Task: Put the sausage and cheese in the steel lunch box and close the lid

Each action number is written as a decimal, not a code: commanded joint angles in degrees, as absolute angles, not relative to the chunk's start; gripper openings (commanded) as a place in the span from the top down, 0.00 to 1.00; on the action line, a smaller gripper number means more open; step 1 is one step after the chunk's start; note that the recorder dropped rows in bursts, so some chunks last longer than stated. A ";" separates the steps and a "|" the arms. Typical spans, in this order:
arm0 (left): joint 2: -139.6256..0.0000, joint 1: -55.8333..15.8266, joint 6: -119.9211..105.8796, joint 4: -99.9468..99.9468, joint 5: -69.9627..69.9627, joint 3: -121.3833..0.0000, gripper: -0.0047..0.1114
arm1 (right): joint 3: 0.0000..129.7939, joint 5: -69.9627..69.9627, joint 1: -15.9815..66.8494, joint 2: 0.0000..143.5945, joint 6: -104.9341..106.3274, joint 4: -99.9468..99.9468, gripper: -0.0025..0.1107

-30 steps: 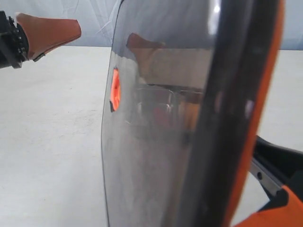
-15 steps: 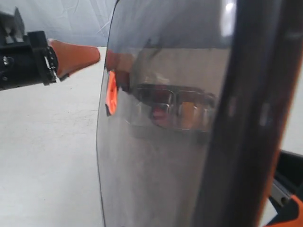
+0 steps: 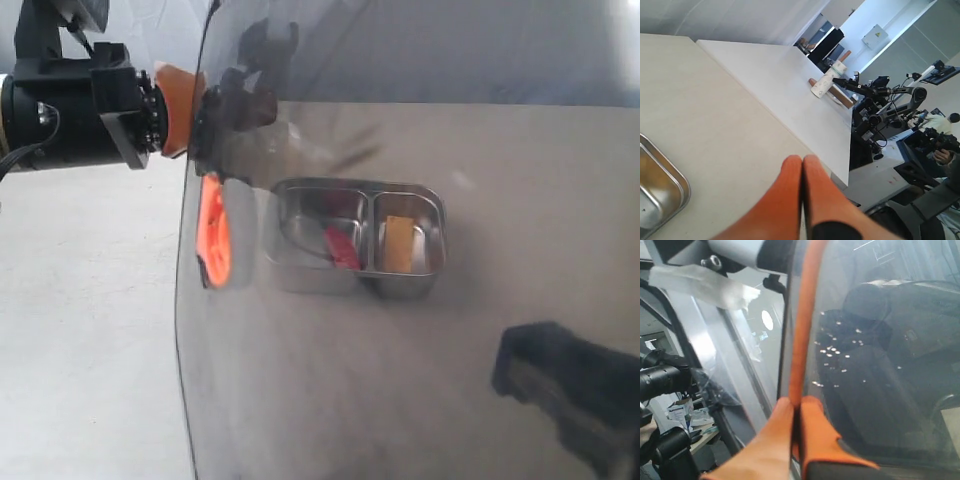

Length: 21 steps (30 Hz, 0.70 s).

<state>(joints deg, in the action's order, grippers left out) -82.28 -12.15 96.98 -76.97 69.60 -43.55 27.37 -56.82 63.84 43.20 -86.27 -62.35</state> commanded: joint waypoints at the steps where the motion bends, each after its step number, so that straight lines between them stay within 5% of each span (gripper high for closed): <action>1: -76.09 -11.55 99.83 -78.63 69.96 -42.29 0.96 | 27.15 -58.30 63.96 40.85 -86.06 -62.49 0.99; 8: -68.65 -4.93 108.83 -83.31 69.96 -41.84 0.96 | 27.15 -47.59 63.96 35.90 -91.65 -67.80 0.99; 21: -57.75 -4.81 104.30 -70.08 69.96 -30.98 0.96 | 27.15 -42.16 63.96 34.49 -99.89 -75.71 0.99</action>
